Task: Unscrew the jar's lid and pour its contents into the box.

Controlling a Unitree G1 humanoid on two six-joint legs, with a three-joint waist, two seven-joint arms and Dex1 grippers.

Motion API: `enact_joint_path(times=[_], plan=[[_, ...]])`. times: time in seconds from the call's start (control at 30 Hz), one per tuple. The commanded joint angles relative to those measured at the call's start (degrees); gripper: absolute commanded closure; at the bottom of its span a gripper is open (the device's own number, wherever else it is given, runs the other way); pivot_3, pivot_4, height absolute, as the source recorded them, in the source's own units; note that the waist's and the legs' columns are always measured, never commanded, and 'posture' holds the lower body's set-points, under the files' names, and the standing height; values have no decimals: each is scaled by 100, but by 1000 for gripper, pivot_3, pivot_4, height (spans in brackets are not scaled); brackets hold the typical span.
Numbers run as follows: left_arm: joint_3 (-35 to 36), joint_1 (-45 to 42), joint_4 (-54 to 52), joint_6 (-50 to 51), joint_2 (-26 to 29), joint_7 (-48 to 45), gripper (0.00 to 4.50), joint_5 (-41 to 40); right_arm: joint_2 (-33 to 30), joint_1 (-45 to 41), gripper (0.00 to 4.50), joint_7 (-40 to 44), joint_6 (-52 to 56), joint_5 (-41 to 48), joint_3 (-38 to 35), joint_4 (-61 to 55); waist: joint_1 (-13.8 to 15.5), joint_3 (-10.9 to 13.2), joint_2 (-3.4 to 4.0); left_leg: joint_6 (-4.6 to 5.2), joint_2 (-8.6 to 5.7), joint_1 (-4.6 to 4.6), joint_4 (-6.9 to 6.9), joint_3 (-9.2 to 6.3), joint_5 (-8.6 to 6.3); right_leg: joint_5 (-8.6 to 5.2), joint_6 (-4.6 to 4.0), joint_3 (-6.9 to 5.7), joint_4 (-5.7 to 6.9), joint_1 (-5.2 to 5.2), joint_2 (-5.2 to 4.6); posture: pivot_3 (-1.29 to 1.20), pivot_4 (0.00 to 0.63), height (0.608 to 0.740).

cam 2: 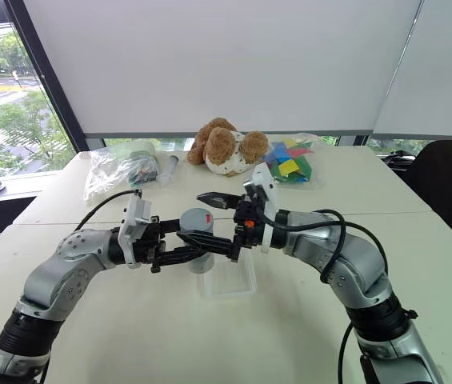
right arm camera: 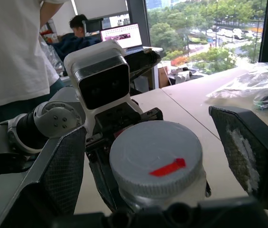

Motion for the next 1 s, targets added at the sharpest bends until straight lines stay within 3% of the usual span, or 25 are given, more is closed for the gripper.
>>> enact_joint_path(times=[0.03, 0.2, 0.3, 0.4, 0.57, 0.7, 0.83, 1.0], plan=[[50, 14, -192, -41, -52, 26, 2338, -3, 115, -189, 0, 114, -136, -201, -14, 44, -12, 0, 0, 0, 0, 0, 0, -1, 0, 0, 0, 0, 0, 0, 0, 0, 150, 740], [55, 47, -232, -50, -63, 25, 2338, 19, 276, -322, 0, 266, -155, -349, -28, 176, -43, 0, 0, 0, 0, 1, -3, -2, 0, 0, 0, 0, 2, -3, 2, 0, 150, 740], [47, 67, -269, -46, -80, 53, 2338, 26, 332, -298, 863, 350, -166, -399, -39, 174, -43, 0, 0, 0, 1, 0, -5, -2, 0, 0, 1, 0, 3, -5, 4, 0, 150, 740], [49, 94, -299, -51, -92, 72, 2338, 30, 370, -250, 2165, 415, -163, -438, -51, 161, -42, 0, 0, 0, 2, 0, -4, -2, 0, 0, 1, 0, 3, -4, 3, 0, 150, 740], [55, 71, -299, -126, -115, -26, 2338, -8, 272, -284, 2157, 924, -151, -301, -116, 277, -43, 0, 0, 0, 1, 0, -5, -1, 0, 0, 1, 0, 3, -4, 3, 0, 150, 740], [-31, -44, -278, -103, -42, -678, 2338, -249, -168, -574, 2157, 2388, -173, 15, -121, 565, -36, 2, 2, 0, 0, 0, -4, -1, 0, 0, 1, 0, 2, -2, 4, 0, 150, 740], [-278, -168, -411, 48, 86, -1413, 2338, -484, -463, -999, 2157, 3690, -563, -234, 152, 1053, -65, 3, 3, 0, 0, 1, -3, 1, 0, 0, 1, -1, 1, -1, 6, 0, 150, 740], [-358, -223, -606, 184, 28, -1525, 2338, -627, -379, -1417, 2157, 4088, -738, -417, 205, 1515, -70, 5, 7, 0, 4, 4, -7, -1, 0, 0, 1, 0, 4, -5, 12, 0, 150, 740]])
